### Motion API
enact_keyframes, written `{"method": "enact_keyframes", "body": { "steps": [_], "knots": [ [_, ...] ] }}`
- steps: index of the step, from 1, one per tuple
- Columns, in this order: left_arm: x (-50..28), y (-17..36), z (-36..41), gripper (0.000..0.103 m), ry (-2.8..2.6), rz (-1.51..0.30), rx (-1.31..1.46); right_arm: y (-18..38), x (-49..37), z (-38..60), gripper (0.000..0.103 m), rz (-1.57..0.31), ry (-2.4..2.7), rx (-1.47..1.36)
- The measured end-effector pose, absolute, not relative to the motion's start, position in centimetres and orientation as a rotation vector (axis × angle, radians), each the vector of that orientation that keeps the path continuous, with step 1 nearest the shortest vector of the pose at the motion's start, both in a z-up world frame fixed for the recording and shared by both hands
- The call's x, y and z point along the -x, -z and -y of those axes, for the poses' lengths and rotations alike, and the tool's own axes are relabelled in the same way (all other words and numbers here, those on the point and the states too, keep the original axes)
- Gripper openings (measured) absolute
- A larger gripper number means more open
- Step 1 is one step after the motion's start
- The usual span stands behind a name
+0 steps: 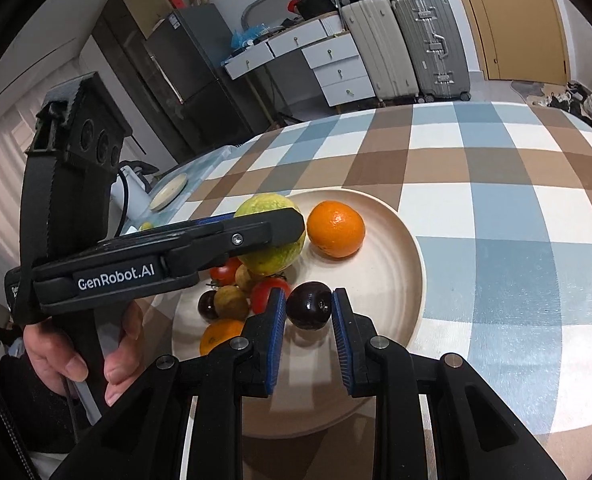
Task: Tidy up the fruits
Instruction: 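Carry the pomelo and plum onto the white plate and open both tools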
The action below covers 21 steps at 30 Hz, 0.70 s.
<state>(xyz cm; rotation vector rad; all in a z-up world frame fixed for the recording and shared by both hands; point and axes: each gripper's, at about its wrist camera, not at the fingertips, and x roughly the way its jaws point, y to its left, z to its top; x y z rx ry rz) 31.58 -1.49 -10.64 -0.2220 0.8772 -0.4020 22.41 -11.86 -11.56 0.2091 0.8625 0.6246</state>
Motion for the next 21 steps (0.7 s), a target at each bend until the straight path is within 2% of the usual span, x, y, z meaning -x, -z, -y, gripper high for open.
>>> {"method": "enact_keyframes", "body": {
  "steps": [10,11,15,19,21],
  "knots": [
    [-31.8,10.6,1.3,0.047,0.403,-0.876,0.218,12.1,-23.0,11.0,0.025,-0.887,-0.627,-0.201],
    [-32.0,10.5,1.4,0.049,0.398,-0.880,0.214,12.1,-22.9,10.9,0.027,-0.895,-0.627,-0.201],
    [-31.6,9.8,1.2,0.063,0.397,-0.859,0.221,11.6,-22.4,10.9,0.064,-0.868,-0.644,-0.210],
    [-30.9,8.6,0.9,0.070,0.392,-0.833,0.230,10.6,-21.5,11.5,0.066,-0.828,-0.640,-0.222],
    [-30.4,8.0,0.9,0.073,0.381,-0.819,0.224,10.2,-21.2,11.9,0.072,-0.819,-0.636,-0.228]
  ]
}}
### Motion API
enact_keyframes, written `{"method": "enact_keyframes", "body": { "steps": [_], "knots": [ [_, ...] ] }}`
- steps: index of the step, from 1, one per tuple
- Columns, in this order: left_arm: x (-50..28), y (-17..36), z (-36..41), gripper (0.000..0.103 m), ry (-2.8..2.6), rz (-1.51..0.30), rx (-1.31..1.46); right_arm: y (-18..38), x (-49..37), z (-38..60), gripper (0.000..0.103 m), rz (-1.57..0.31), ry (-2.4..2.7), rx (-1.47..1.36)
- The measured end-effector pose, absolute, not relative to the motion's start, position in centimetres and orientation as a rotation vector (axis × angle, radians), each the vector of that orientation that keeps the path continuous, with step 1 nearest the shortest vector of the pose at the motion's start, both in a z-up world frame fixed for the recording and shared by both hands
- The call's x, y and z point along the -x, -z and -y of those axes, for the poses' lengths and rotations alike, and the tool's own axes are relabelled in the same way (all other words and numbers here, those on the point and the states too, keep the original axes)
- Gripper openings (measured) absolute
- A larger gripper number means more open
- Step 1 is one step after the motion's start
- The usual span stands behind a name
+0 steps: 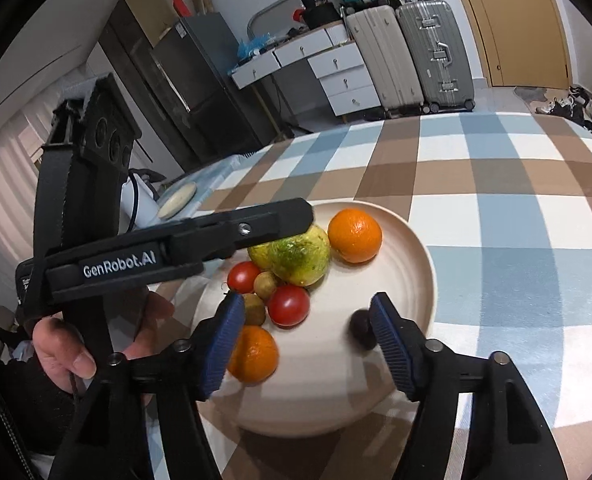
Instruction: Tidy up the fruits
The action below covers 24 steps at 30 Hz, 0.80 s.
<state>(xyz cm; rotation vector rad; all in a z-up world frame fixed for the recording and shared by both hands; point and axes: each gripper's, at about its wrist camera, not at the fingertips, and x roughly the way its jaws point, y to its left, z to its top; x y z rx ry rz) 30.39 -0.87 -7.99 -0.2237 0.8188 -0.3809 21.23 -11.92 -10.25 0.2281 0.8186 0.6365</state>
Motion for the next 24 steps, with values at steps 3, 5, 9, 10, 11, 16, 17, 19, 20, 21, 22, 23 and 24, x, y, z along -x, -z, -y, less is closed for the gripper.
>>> {"method": "enact_keyframes", "body": {
  "steps": [3,5,9,10,11,16,17,19,20,21,22,23,24],
  "knots": [
    [-29.3,6.9,0.8,0.078,0.366,-0.797,0.221,9.8,-20.5,12.5,0.073,-0.808,-0.619,-0.226],
    [-28.5,6.2,0.7,0.081,0.344,-0.782,0.214,9.4,-20.0,12.9,0.073,-0.807,-0.607,-0.229],
    [-26.4,4.5,0.4,0.084,0.296,-0.747,0.202,8.6,-18.7,13.6,0.086,-0.786,-0.580,-0.227],
    [-25.8,4.1,0.3,0.086,0.284,-0.739,0.202,8.2,-18.2,13.8,0.088,-0.774,-0.570,-0.225],
    [-25.2,3.8,0.1,0.088,0.273,-0.729,0.201,7.8,-17.7,14.0,0.092,-0.759,-0.563,-0.226],
    [-21.1,1.1,-0.9,0.101,0.211,-0.638,0.198,5.7,-15.1,15.0,0.101,-0.672,-0.511,-0.219],
    [-20.5,0.7,-1.0,0.102,0.210,-0.628,0.199,5.3,-14.6,15.2,0.101,-0.657,-0.500,-0.216],
    [-19.1,-0.3,-1.3,0.102,0.196,-0.606,0.200,4.5,-13.5,15.5,0.102,-0.625,-0.490,-0.215],
    [-18.5,-0.7,-1.5,0.102,0.186,-0.595,0.201,4.0,-12.9,15.7,0.102,-0.606,-0.487,-0.215],
    [-17.7,-1.1,-1.6,0.102,0.178,-0.582,0.201,3.7,-12.5,15.8,0.102,-0.592,-0.484,-0.211],
    [-16.8,-1.6,-1.7,0.102,0.170,-0.566,0.196,3.2,-11.7,15.8,0.102,-0.566,-0.477,-0.204],
    [-16.3,-1.9,-1.8,0.102,0.163,-0.557,0.192,2.9,-11.3,15.9,0.103,-0.550,-0.473,-0.199],
    [-15.3,-2.3,-1.8,0.102,0.145,-0.541,0.182,2.6,-10.8,15.8,0.103,-0.529,-0.470,-0.191]
  ]
}}
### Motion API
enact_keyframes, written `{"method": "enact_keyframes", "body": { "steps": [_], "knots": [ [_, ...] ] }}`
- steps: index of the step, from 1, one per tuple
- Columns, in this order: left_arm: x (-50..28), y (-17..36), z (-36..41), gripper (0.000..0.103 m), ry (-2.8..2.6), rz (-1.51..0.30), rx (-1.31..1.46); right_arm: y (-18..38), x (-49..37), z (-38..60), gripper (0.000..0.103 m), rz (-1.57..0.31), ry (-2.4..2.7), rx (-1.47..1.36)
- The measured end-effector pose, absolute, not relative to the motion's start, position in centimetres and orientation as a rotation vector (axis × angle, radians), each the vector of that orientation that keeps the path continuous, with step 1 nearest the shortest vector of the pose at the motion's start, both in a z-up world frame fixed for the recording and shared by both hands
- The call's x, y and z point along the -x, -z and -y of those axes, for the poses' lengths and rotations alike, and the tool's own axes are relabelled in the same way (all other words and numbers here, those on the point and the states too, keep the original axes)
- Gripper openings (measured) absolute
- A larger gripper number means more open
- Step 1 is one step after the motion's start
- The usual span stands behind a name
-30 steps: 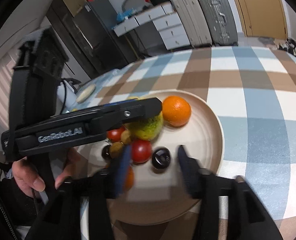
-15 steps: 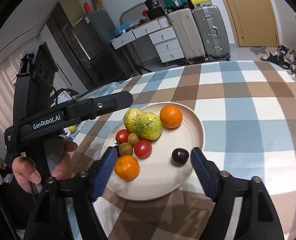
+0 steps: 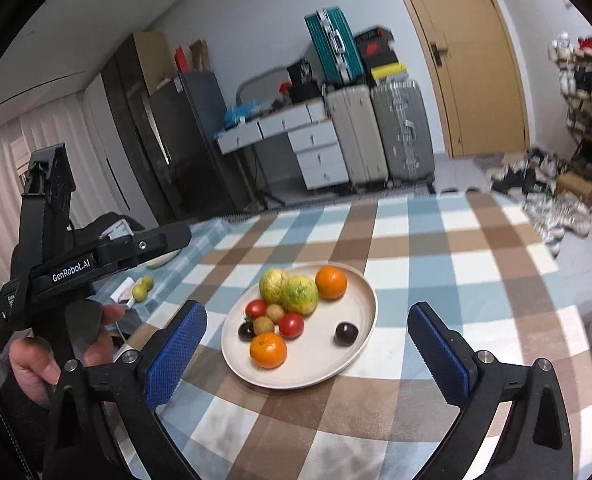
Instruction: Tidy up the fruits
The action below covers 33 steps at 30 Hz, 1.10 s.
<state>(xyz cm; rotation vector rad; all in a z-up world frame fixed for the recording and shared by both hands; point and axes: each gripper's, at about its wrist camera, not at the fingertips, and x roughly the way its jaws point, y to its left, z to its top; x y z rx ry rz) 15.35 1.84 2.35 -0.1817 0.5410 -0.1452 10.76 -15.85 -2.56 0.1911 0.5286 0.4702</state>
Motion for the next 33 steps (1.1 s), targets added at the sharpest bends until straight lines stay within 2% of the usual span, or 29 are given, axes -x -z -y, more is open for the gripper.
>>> {"method": "enact_keyframes", "body": {
  "steps": [18,33],
  "knots": [
    [-4.0,-5.4,-2.1,0.102,-0.003,-0.312,0.074,-1.6,-2.2,15.0,0.103,-0.202,-0.413,-0.102],
    [-0.1,-1.0,-3.2,0.102,-0.083,-0.268,0.028,0.3,1.3,14.8,0.103,-0.125,-0.312,-0.049]
  ]
}}
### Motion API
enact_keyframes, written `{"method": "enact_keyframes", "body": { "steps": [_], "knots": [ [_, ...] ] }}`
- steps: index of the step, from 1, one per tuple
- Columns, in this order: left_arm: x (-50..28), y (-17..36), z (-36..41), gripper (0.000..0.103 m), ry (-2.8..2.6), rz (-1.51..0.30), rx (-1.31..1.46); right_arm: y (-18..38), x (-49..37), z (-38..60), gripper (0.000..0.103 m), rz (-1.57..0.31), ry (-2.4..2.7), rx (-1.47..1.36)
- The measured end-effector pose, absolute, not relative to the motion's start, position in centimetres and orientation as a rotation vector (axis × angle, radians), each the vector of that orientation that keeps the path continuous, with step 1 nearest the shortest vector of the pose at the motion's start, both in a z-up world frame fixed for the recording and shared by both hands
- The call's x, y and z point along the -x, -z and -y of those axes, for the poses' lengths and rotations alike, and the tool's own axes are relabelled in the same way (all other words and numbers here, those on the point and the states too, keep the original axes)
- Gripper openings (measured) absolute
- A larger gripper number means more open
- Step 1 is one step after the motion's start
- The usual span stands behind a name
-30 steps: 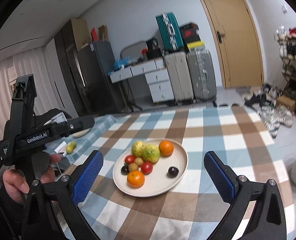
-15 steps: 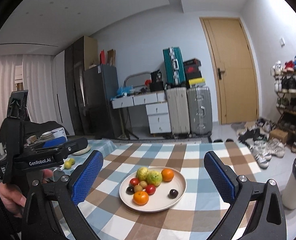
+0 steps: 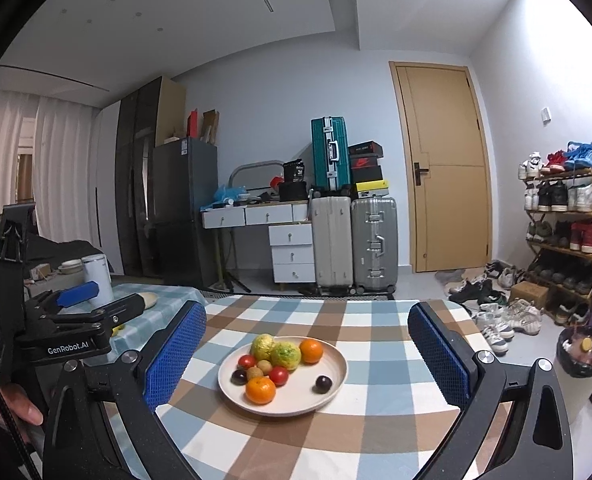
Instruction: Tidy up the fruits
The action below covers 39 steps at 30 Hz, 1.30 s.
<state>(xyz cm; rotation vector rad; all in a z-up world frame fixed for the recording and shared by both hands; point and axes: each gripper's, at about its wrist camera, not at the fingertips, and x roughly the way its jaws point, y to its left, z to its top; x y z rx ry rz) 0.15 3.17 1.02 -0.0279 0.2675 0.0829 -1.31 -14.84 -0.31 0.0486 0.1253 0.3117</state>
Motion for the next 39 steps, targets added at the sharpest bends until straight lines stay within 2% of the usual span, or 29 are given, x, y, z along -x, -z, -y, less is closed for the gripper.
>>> {"method": "enact_keyframes", "body": {
  "steps": [27,36,39],
  "knots": [
    [-4.8,6.9,-4.0,0.102,-0.068,-0.339,0.022,5.8,0.4,14.4,0.103,-0.139,-0.287,0.032],
    [-5.1,7.4,-3.8,0.102,-0.059,-0.338,0.009,6.5,-0.7,14.5,0.103,-0.186,-0.297,0.023],
    [-5.1,7.4,-3.8,0.102,-0.070,-0.333,0.005,7.2,-2.1,14.3,0.103,-0.264,-0.293,0.024]
  ]
}}
